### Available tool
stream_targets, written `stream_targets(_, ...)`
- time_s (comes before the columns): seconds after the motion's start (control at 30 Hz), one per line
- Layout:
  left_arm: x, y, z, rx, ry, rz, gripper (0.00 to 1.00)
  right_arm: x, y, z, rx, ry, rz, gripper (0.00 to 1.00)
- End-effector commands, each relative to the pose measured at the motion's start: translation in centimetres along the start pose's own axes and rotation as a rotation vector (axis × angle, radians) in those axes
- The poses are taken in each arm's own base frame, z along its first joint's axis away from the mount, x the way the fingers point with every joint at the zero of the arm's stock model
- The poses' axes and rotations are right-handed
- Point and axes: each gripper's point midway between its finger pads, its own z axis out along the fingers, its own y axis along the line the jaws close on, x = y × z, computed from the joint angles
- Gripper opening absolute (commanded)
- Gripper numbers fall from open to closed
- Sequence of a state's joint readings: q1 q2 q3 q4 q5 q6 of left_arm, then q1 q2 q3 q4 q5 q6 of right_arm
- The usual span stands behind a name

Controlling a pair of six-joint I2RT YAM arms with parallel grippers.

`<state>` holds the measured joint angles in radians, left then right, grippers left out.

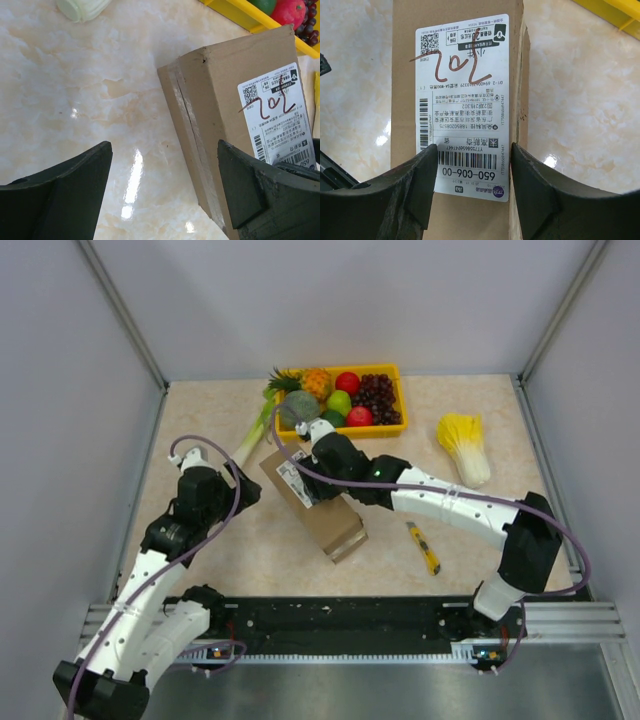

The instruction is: Unpack the express box

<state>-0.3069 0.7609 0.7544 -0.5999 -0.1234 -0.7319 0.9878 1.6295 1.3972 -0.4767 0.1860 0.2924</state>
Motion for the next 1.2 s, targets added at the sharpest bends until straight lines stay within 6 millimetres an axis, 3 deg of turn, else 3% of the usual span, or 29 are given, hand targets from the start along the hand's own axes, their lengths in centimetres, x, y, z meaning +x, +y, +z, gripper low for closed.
stream_targets(0.0,-1.4,0.4,-1.0,-0.032,-0.057,-0.080,0.90,1.3,1.1,-0.8,0.058,0.021,-0.076,0.57)
stream_targets(0.13,-2.2,2.1,-1.9,-0.115,-0.110,-0.119,0.90,1.9,2.6,-1.0,0.055,0.019,-0.114,0.57)
stream_targets(0.2,-2.7,3.9,-2.7,-0.210,-0.155,-0.159,0.89,2.3,3.8,-1.3,0.050,0.016,-0.174,0.57)
stream_targets(0.3,-4.0,4.3,-3.8,-0.213,-0.233,-0.172,0.89,3.0,5.6,-1.5,0.049,0.012,-0.288,0.59)
stream_targets(0.53,-5.1,4.8,-5.0,-0.212,-0.320,-0.222,0.89,3.9,8.0,-1.6,0.006,0.021,-0.338,0.60)
stream_targets(0.8,-5.9,3.3,-4.2,-0.196,-0.281,-0.155,0.89,3.4,10.1,-2.3,-0.056,-0.005,-0.393,0.77)
stream_targets(0.93,-5.5,2.7,-3.1,-0.182,-0.227,-0.124,0.90,1.6,11.5,-4.5,-0.162,-0.083,-0.375,0.87)
stream_targets(1.17,-4.9,1.8,-1.8,-0.140,-0.155,-0.090,0.91,1.6,11.9,-6.6,-0.259,-0.132,-0.365,0.90)
